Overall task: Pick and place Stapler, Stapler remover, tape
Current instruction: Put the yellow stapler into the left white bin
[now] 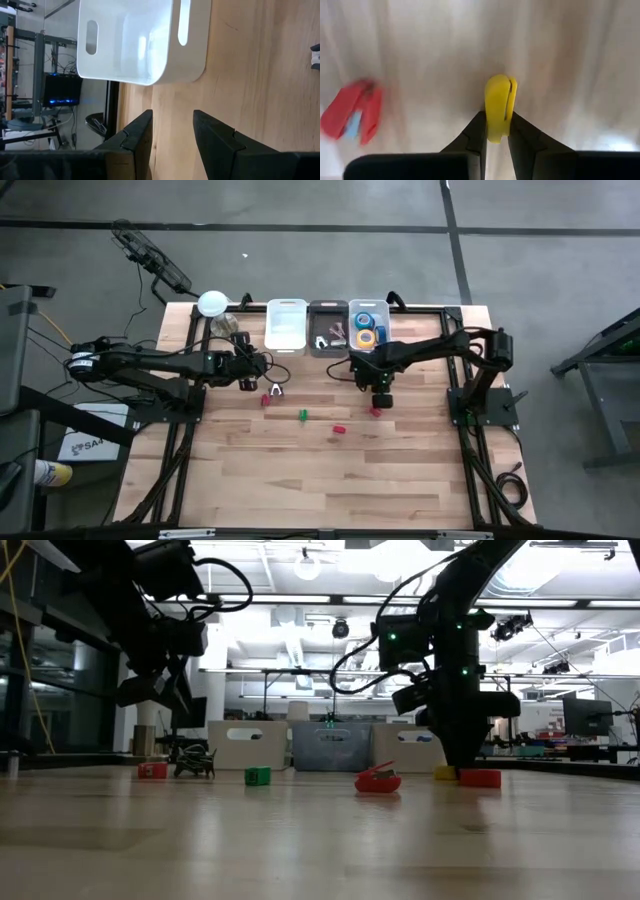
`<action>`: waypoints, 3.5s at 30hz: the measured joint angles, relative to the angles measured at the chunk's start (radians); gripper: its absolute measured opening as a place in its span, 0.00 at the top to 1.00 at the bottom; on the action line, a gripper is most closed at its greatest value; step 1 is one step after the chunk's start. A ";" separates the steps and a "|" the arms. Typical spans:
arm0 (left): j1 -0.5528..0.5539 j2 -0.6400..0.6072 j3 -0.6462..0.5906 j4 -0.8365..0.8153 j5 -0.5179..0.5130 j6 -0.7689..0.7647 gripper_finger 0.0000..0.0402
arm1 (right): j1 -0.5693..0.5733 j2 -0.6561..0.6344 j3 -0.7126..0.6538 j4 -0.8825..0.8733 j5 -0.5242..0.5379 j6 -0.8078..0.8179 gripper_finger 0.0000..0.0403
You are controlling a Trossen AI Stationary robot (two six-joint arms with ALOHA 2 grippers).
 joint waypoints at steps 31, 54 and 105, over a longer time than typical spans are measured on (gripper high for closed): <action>0.000 0.000 0.000 0.376 0.275 0.205 0.66 | 0.093 -0.043 0.007 0.918 0.089 -0.141 0.89; 0.000 0.000 0.000 0.693 0.486 0.285 0.66 | 0.093 -0.043 0.008 1.153 0.025 -0.285 0.89; -0.001 0.000 0.001 0.824 0.569 0.284 0.66 | 0.088 -0.038 0.008 1.272 0.001 -0.489 0.89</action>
